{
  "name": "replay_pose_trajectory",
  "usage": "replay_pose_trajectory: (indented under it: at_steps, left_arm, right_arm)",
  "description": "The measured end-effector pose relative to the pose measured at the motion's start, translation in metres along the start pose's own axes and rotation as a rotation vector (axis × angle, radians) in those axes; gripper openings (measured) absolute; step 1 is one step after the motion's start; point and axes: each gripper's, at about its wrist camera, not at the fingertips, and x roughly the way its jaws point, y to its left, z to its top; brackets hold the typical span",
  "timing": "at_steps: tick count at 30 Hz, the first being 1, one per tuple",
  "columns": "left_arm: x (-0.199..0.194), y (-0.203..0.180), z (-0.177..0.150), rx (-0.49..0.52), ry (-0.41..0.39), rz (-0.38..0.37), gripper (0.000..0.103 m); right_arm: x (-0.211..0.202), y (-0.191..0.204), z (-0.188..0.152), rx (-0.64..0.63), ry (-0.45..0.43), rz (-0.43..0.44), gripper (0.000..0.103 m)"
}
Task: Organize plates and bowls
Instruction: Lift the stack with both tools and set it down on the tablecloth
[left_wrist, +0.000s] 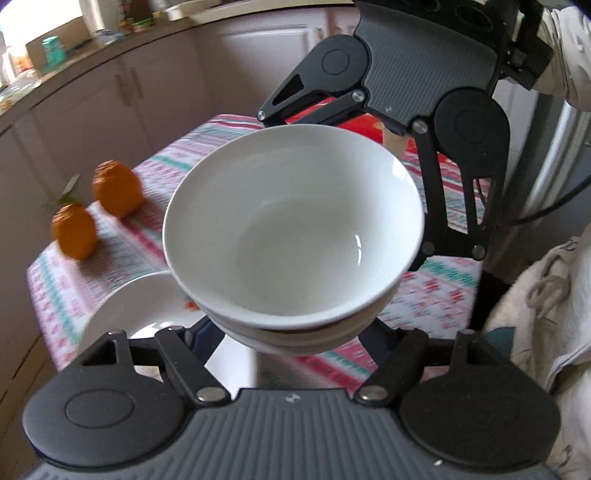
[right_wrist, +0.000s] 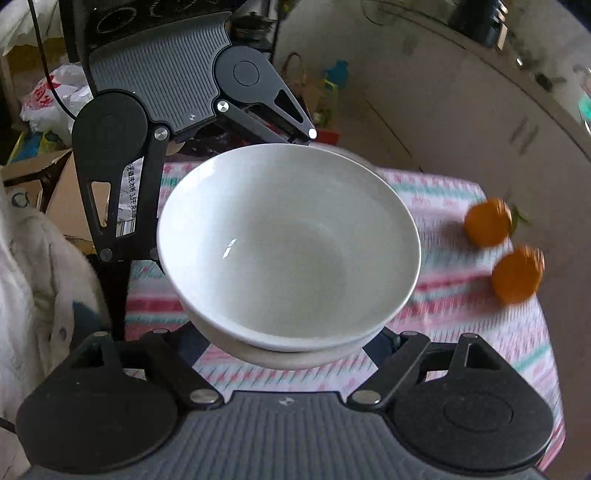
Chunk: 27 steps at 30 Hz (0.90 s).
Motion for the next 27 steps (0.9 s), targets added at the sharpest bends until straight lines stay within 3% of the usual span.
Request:
replay_pose_trajectory:
  at_steps: [10,18,27]
  left_arm:
    - [-0.007,0.054,-0.024,-0.075,0.002,0.095,0.078]
    - [0.006,0.086,-0.044,-0.109,0.036,0.099,0.078]
    - [0.016,0.100,-0.051,-0.132,0.036,0.076,0.078]
  right_arm:
    - [0.044,-0.034,0.053,-0.088,-0.017,0.032,0.089]
    - [0.079,-0.046,0.070,-0.081,-0.004,0.067,0.089]
    - [0.091,-0.058,0.071,-0.048,0.005,0.102,0.089]
